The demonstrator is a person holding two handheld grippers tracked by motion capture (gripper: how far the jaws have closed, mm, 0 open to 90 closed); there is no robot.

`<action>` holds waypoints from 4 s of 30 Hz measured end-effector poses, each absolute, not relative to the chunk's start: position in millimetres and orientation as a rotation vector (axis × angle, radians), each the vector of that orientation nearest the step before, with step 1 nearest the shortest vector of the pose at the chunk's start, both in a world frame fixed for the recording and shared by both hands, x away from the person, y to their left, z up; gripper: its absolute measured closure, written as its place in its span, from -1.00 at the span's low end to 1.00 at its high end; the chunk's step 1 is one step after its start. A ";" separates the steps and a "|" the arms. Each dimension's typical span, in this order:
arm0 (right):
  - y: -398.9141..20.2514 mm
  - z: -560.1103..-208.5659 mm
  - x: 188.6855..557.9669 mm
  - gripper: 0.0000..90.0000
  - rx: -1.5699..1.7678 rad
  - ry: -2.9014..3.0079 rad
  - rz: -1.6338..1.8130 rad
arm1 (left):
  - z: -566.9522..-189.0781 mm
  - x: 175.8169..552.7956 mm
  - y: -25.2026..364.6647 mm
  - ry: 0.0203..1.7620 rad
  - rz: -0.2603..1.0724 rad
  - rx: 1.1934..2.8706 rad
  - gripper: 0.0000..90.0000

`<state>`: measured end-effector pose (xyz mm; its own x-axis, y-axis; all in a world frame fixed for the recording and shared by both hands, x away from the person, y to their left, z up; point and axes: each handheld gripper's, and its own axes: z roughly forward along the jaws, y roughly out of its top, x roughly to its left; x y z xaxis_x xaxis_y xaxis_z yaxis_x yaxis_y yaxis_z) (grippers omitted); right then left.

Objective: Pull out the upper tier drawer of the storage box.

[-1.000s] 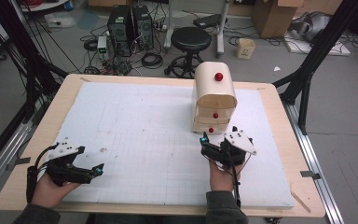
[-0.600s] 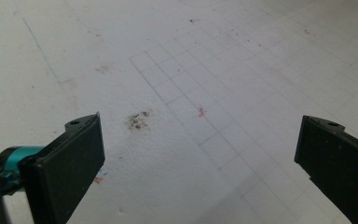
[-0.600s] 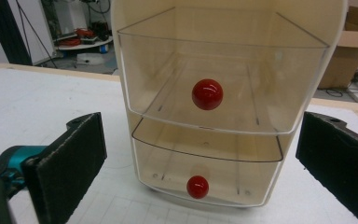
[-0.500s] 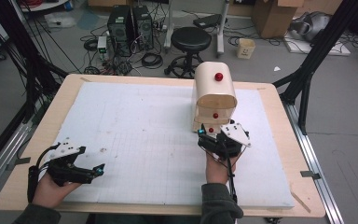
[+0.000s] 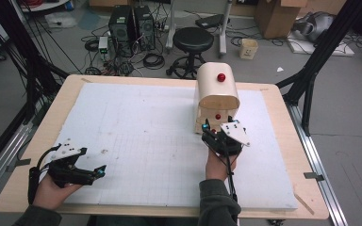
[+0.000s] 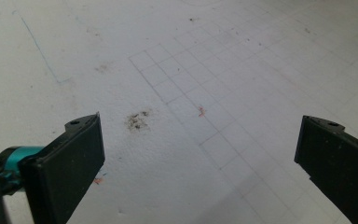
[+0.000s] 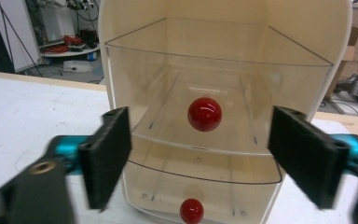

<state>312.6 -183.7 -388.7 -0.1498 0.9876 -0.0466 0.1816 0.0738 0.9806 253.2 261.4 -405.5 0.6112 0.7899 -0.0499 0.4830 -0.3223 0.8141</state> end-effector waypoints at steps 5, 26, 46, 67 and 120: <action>-182.8 -389.2 312.9 -0.28 1.232 1.477 1.170 | -405.5 253.2 261.4 1.006 0.456 1.986 -0.96; -179.4 -391.2 314.6 0.33 1.237 1.434 1.123 | -405.1 253.5 262.4 1.006 0.456 1.989 -0.96; -175.5 -392.1 314.6 0.61 1.209 1.432 1.091 | -405.1 254.0 262.3 1.002 0.457 1.993 -0.96; -177.8 -392.1 298.5 0.63 1.197 1.446 1.096 | -405.4 253.7 262.6 1.005 0.458 1.990 -0.96; -180.2 -394.2 250.2 0.63 1.184 1.441 1.148 | -404.0 252.2 261.8 0.998 0.465 1.992 -0.96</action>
<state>250.2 -180.2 -394.2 -0.1189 0.9890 -0.0879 0.1351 0.1039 0.9854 252.2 261.8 -404.0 0.6142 0.7882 -0.0392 0.4768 -0.3310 0.8143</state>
